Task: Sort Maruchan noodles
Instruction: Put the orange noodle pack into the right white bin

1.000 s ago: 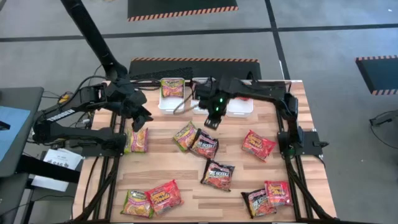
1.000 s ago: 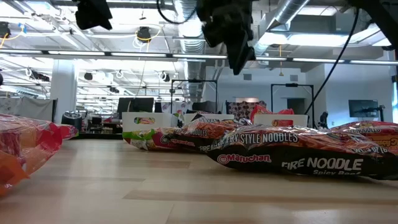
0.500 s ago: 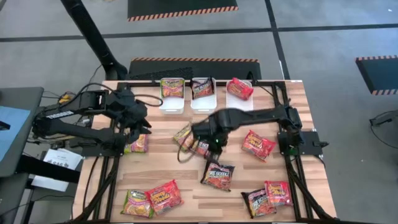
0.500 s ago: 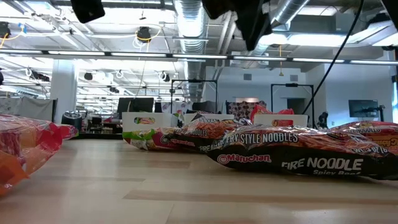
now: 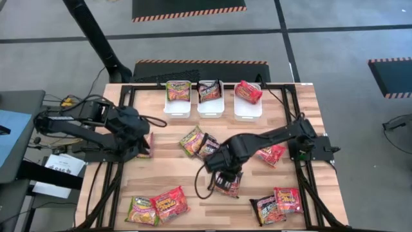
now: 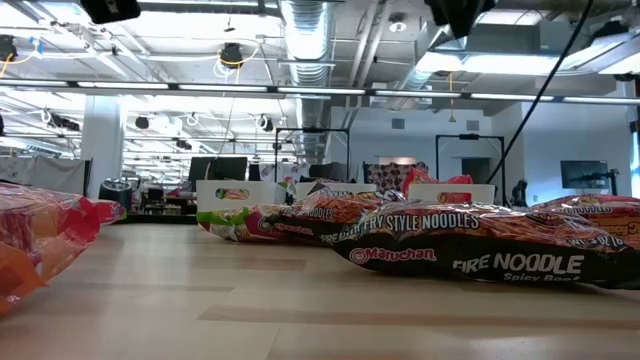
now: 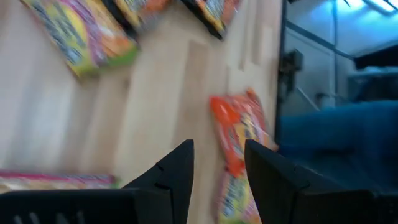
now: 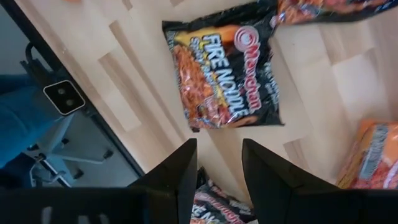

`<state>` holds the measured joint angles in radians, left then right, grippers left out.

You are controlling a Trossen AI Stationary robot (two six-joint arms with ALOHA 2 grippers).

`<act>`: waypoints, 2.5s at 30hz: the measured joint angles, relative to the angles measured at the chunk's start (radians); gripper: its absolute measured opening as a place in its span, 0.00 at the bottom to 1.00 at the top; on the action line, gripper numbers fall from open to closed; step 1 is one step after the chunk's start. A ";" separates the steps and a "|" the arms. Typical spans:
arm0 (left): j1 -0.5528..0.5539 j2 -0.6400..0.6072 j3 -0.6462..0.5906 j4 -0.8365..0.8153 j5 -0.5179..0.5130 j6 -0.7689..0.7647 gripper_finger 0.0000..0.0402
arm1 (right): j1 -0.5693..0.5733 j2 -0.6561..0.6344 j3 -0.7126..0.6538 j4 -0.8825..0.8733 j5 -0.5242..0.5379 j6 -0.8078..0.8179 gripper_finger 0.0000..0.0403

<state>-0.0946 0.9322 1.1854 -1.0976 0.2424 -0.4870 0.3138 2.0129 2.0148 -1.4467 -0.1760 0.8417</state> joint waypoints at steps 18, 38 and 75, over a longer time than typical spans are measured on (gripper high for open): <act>-0.137 0.193 0.000 -0.021 0.153 -0.017 0.54 | 0.082 0.000 0.000 0.029 0.121 0.111 0.38; -0.257 0.509 0.000 0.222 0.093 -0.047 0.54 | 0.221 -0.004 -0.001 -0.075 0.174 0.117 0.38; -0.433 0.542 -0.568 1.071 0.083 -0.605 0.54 | 0.291 -0.020 -0.001 -0.062 0.176 0.179 0.38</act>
<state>-0.5274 1.4740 0.6173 -0.0268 0.3258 -1.0925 0.6044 1.9926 2.0140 -1.5085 0.0005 1.0210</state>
